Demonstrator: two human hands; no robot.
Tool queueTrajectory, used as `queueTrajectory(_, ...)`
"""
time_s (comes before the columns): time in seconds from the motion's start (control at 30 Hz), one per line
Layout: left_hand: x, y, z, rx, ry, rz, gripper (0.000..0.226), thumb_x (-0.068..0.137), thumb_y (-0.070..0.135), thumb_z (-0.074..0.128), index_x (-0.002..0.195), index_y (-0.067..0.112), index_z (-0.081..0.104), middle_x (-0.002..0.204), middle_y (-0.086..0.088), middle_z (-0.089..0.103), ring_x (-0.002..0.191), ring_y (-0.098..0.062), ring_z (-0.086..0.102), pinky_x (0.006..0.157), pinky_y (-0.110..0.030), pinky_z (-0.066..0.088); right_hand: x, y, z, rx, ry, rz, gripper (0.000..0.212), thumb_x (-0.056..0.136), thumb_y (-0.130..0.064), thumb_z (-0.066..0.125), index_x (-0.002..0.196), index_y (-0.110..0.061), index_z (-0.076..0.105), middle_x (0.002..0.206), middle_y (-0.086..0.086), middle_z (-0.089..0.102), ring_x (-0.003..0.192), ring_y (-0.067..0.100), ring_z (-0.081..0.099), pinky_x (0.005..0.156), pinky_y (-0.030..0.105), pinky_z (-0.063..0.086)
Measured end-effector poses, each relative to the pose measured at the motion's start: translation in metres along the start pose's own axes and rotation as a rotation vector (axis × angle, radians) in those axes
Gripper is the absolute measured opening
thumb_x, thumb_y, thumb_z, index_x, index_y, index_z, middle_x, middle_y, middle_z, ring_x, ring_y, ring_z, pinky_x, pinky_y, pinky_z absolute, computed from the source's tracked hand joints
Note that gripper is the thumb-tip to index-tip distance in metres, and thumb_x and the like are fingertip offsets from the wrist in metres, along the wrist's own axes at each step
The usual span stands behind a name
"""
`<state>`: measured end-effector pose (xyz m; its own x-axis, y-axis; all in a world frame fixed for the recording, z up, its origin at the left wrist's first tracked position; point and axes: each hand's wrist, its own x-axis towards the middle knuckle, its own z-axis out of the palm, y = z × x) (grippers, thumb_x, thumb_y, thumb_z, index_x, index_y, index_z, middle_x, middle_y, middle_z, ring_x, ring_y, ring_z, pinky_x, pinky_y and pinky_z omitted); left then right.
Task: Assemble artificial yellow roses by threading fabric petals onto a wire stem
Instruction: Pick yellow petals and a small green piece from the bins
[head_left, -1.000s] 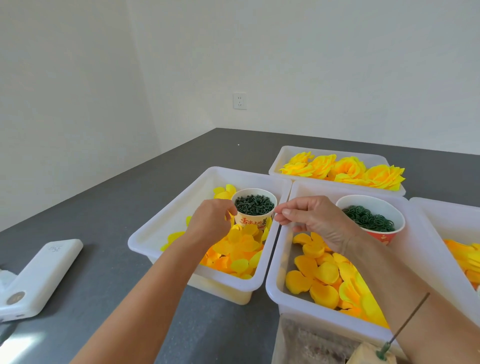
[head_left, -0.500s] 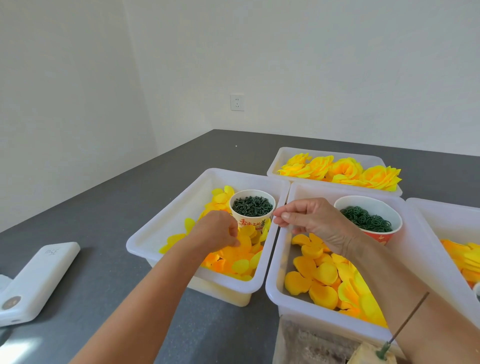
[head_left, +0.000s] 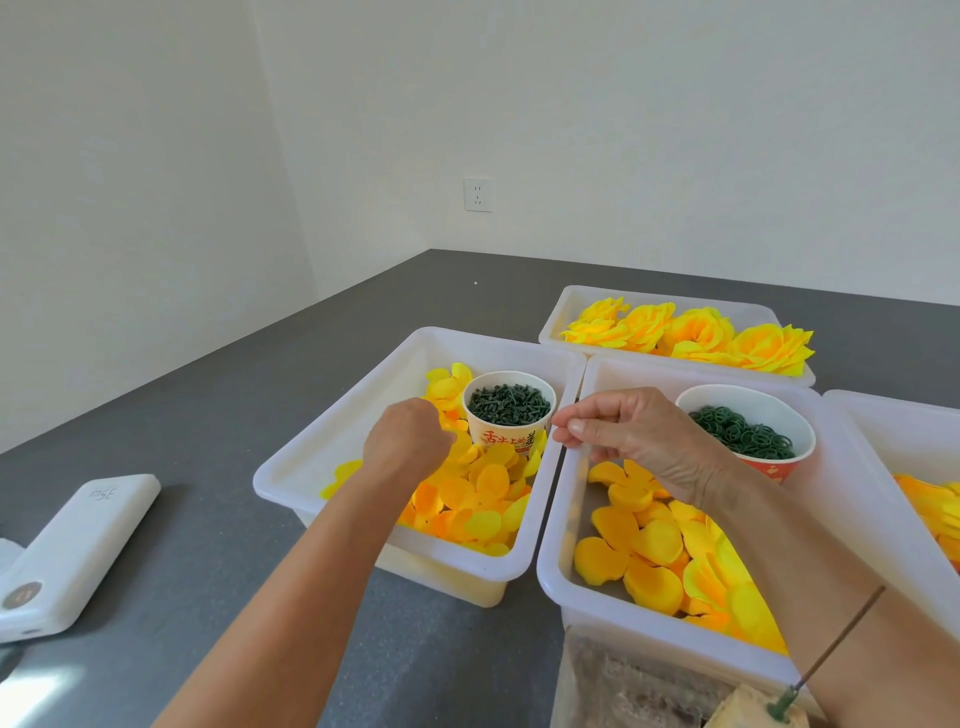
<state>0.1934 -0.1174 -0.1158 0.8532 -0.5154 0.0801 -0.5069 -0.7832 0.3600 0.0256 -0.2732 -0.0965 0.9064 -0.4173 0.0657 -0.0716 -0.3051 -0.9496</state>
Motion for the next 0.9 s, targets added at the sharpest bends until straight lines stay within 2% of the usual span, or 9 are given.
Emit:
queueTrajectory(0.1,-0.001,0.001,-0.002,-0.003,-0.007,0.015,0.020,0.089,0.024,0.060,0.093,0.005,0.064,0.098,-0.010,0.062,0.094,-0.027,0.059,0.068,-0.032,0.045,0.000,0.000,0.000,-0.001,0.003,0.001,0.015,0.088,-0.010,0.062,0.099,-0.012,0.072,0.092,0.004,0.074,0.096,0.016,0.068,0.088,0.043,0.051)
queueTrajectory(0.2,-0.004,0.001,-0.002,0.052,-0.034,0.031,0.014,0.087,0.014,0.059,0.097,0.005,0.064,0.101,-0.010,0.063,0.094,-0.026,0.059,0.070,-0.032,0.048,0.001,0.000,0.000,0.000,0.005,0.003,0.015,0.087,-0.009,0.062,0.098,-0.013,0.072,0.092,0.004,0.074,0.097,0.017,0.068,0.089,0.043,0.050)
queueTrajectory(0.33,-0.008,0.000,-0.001,0.064,-0.147,0.138,0.025,0.086,0.005,0.053,0.100,0.019,0.068,0.110,-0.002,0.061,0.102,-0.020,0.056,0.080,-0.031,0.050,0.001,0.000,0.000,-0.006,-0.002,0.001,0.015,0.087,-0.010,0.062,0.097,-0.014,0.072,0.092,0.003,0.074,0.096,0.016,0.068,0.088,0.042,0.051)
queueTrajectory(0.43,-0.009,0.002,0.001,0.119,-0.169,0.248,0.016,0.086,0.025,0.059,0.098,0.025,0.069,0.115,0.004,0.061,0.107,-0.017,0.053,0.087,-0.032,0.044,0.002,0.000,0.001,-0.007,0.000,0.003,0.015,0.087,-0.010,0.062,0.097,-0.014,0.072,0.092,0.003,0.074,0.096,0.016,0.068,0.087,0.042,0.051)
queueTrajectory(0.5,-0.009,0.004,0.004,0.160,-0.164,0.294,0.032,0.079,0.054,0.063,0.092,0.025,0.070,0.110,0.007,0.062,0.105,-0.016,0.052,0.088,-0.034,0.041,0.002,0.000,0.001,-0.008,0.003,0.002,0.015,0.087,-0.010,0.062,0.097,-0.014,0.072,0.092,0.003,0.074,0.096,0.016,0.068,0.087,0.041,0.051)
queueTrajectory(0.57,-0.009,0.007,0.007,0.220,-0.188,0.337,0.048,0.070,0.068,0.062,0.091,0.025,0.070,0.104,0.006,0.062,0.103,-0.015,0.051,0.086,-0.033,0.038,0.002,0.000,0.001,-0.010,0.001,0.000,0.015,0.087,-0.010,0.062,0.097,-0.014,0.072,0.092,0.003,0.074,0.097,0.017,0.068,0.087,0.040,0.051)
queueTrajectory(0.67,-0.008,0.011,0.009,0.329,-0.195,0.407,0.043,0.069,0.060,0.069,0.096,0.026,0.069,0.103,0.003,0.060,0.104,-0.017,0.049,0.085,-0.032,0.037,0.002,0.001,0.001,-0.014,-0.005,-0.005,0.015,0.087,-0.010,0.062,0.097,-0.014,0.072,0.091,0.003,0.075,0.097,0.017,0.068,0.085,0.038,0.051)
queueTrajectory(0.8,-0.007,0.013,0.009,0.193,-0.214,0.395,0.026,0.071,0.040,0.077,0.089,0.023,0.070,0.102,0.003,0.062,0.102,-0.016,0.050,0.085,-0.033,0.042,0.002,0.001,0.001,-0.016,-0.009,-0.005,0.015,0.087,-0.010,0.062,0.096,-0.016,0.072,0.090,0.002,0.075,0.096,0.017,0.068,0.085,0.038,0.052)
queueTrajectory(0.9,-0.007,0.012,0.005,0.119,-0.190,0.384,0.011,0.078,0.031,0.073,0.081,0.022,0.069,0.100,0.002,0.064,0.096,-0.015,0.052,0.086,-0.033,0.042,0.002,0.001,0.001,-0.020,-0.011,-0.007,0.015,0.087,-0.010,0.062,0.096,-0.016,0.072,0.090,0.001,0.075,0.096,0.016,0.068,0.085,0.039,0.052)
